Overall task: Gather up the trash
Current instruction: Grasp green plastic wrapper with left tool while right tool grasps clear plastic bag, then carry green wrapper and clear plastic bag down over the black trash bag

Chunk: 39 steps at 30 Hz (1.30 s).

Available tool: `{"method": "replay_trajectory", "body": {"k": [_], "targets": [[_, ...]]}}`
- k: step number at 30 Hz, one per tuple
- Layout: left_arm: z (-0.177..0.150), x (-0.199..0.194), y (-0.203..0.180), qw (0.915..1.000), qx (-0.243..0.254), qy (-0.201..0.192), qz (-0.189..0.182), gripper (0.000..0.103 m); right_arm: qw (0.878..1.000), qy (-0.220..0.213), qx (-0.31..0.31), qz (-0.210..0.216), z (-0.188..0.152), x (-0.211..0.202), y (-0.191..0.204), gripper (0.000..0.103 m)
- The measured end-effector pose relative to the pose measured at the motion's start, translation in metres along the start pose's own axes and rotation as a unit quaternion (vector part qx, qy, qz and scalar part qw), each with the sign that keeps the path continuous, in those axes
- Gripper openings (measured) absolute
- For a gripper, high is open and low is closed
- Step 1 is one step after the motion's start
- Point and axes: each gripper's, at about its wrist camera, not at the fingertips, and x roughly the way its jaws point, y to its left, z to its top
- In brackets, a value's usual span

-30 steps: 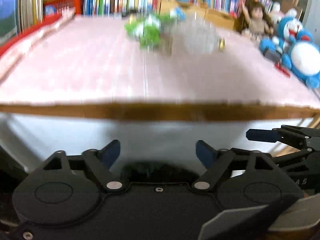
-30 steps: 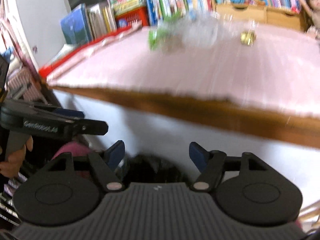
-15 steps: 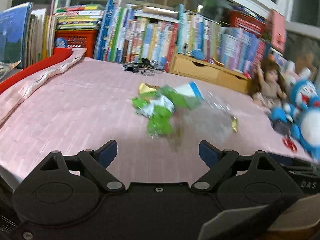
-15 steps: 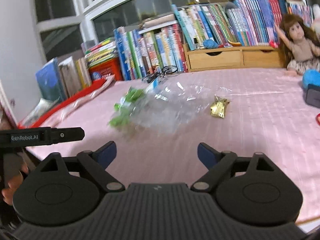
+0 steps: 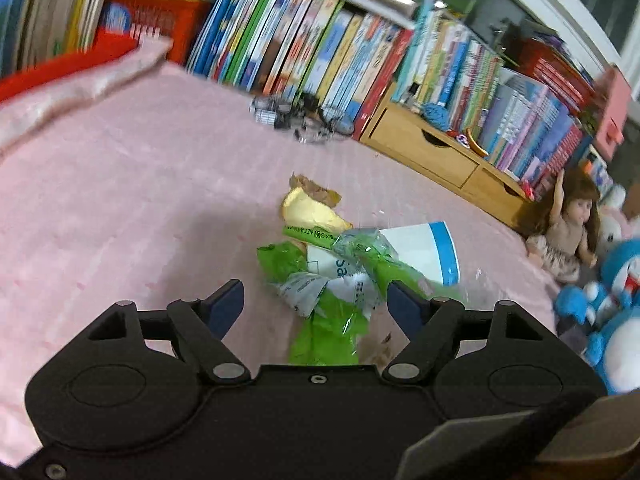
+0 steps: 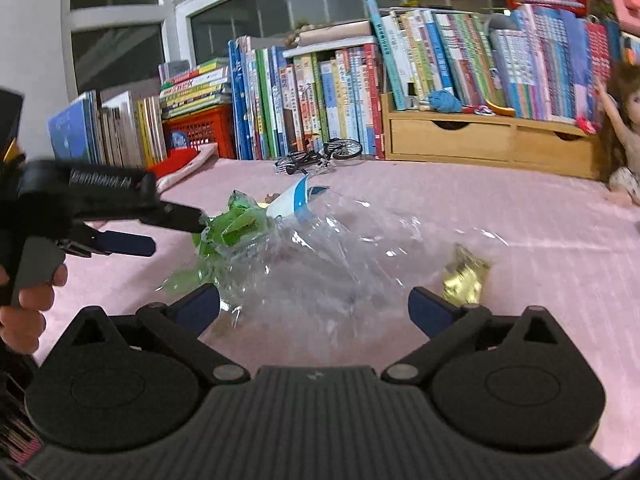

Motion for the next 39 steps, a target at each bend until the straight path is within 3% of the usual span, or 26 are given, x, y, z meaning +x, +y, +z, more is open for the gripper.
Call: {"method": "replay_trajectory", "body": {"k": [3,6,8,14,18,19,20,26,28,30,32,39], "targets": [[0.004,0.015,0.005,0.9997,-0.017,0.016,0.000,0.077,1.000,0.010,-0.013,-0.013,0.003,0.018,0.005,0.103],[0.002,0.021,0.006,0.9997,-0.015,0.019,0.004,0.079,1.000,0.028,0.005,-0.001,0.008,0.029,0.001,0.103],[0.002,0.026,0.006,0.9996,-0.018,0.020,0.003,0.080,0.999,0.033,0.019,0.003,0.008,0.030,-0.001,0.097],[-0.005,0.032,0.010,0.9989,-0.039,0.025,-0.004,0.089,1.000,0.025,0.014,0.004,0.001,0.010,0.002,0.087],[-0.009,0.034,0.012,0.9981,-0.050,0.032,-0.012,0.089,1.000,0.009,0.022,0.000,-0.003,-0.009,-0.003,0.079],[-0.010,0.034,0.011,0.9981,-0.050,0.033,-0.014,0.089,1.000,0.004,0.023,-0.001,-0.003,-0.014,-0.004,0.064],[-0.011,0.033,0.011,0.9983,-0.049,0.029,-0.010,0.088,1.000,0.003,0.025,-0.013,-0.002,-0.018,-0.006,0.034],[-0.016,0.028,0.010,0.9978,-0.051,0.029,-0.033,0.081,0.999,-0.009,0.039,-0.033,-0.005,-0.036,-0.021,0.036],[-0.016,0.032,0.006,0.9982,-0.042,0.035,-0.025,0.070,0.998,-0.012,0.041,-0.036,-0.007,-0.041,-0.023,0.036],[-0.018,0.034,0.003,0.9985,-0.038,0.035,-0.020,0.043,0.998,-0.021,0.038,-0.037,-0.008,-0.047,-0.022,0.036],[-0.020,0.032,0.002,0.9984,-0.037,0.036,-0.022,0.039,0.998,-0.032,0.031,-0.040,-0.008,-0.055,-0.020,0.036],[-0.020,-0.002,-0.012,0.9998,0.010,-0.010,-0.014,0.039,0.996,-0.071,0.029,-0.044,-0.001,-0.079,-0.017,0.036]]}}
